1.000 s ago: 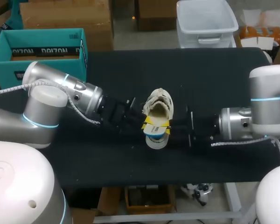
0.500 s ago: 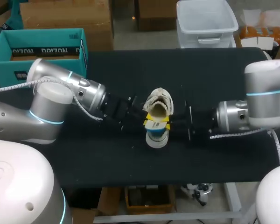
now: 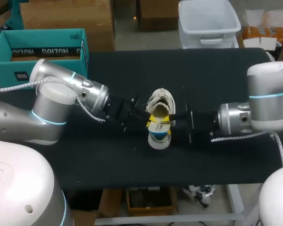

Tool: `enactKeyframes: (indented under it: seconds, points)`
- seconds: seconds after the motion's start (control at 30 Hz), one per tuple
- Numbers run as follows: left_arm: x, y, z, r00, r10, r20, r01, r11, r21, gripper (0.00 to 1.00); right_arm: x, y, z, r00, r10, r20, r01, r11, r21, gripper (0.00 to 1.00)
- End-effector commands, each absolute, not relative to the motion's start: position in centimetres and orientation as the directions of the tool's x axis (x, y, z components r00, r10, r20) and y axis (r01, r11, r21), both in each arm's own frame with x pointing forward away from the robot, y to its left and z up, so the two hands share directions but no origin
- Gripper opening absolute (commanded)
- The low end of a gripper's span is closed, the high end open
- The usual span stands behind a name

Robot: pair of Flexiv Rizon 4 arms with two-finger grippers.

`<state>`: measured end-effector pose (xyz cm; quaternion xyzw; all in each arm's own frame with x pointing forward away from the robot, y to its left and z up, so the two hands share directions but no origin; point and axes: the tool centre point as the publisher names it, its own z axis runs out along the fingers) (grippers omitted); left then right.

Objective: Open the shoe tongue, take the insole out of the shoe, put the insole back into the shoe, and pack the shoe into the shoebox

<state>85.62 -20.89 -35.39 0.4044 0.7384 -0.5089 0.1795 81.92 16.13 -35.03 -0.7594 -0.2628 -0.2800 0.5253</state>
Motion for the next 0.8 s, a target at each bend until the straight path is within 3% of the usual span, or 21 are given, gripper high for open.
enactKeyframes:
  seconds: [0.03, 0.23, 0.43, 0.47, 0.53, 0.63, 0.67, 0.8]
  points:
    - [85.4, -21.0, -35.6, -0.609, 0.406, -0.681, 0.780, 0.156, -0.605, 0.00, 80.3, 15.7, -34.2, 0.702, 0.094, 0.706, 0.689, -0.339, -0.640, 0.24]
    - [85.2, -21.0, -35.5, -0.609, 0.405, -0.682, 0.781, 0.156, -0.605, 0.00, 79.7, 15.7, -34.1, 0.703, 0.091, 0.706, 0.687, -0.347, -0.639, 0.01]
    - [84.5, -21.1, -35.1, -0.605, 0.426, -0.672, 0.782, 0.160, -0.602, 0.00, 79.9, 15.9, -34.4, 0.701, 0.099, 0.706, 0.691, -0.337, -0.639, 0.00]
    - [84.1, -21.1, -34.9, -0.599, 0.433, -0.674, 0.785, 0.151, -0.600, 0.20, 79.9, 15.9, -34.5, 0.701, 0.100, 0.707, 0.692, -0.336, -0.639, 0.00]
    - [83.5, -21.0, -34.5, -0.584, 0.436, -0.685, 0.796, 0.142, -0.588, 0.29, 80.0, 15.9, -34.6, 0.700, 0.102, 0.707, 0.693, -0.334, -0.638, 0.00]
    - [83.1, -21.0, -34.3, -0.573, 0.440, -0.692, 0.803, 0.132, -0.581, 0.16, 80.1, 15.9, -34.6, 0.699, 0.103, 0.708, 0.695, -0.333, -0.638, 0.00]
    - [83.2, -21.2, -34.3, -0.571, 0.441, -0.692, 0.804, 0.131, -0.579, 0.00, 80.2, 15.9, -34.7, 0.699, 0.104, 0.708, 0.695, -0.332, -0.637, 0.00]
    - [83.3, -21.5, -34.5, -0.568, 0.447, -0.691, 0.806, 0.131, -0.578, 0.00, 80.4, 15.9, -34.9, 0.699, 0.105, 0.708, 0.696, -0.331, -0.638, 0.00]
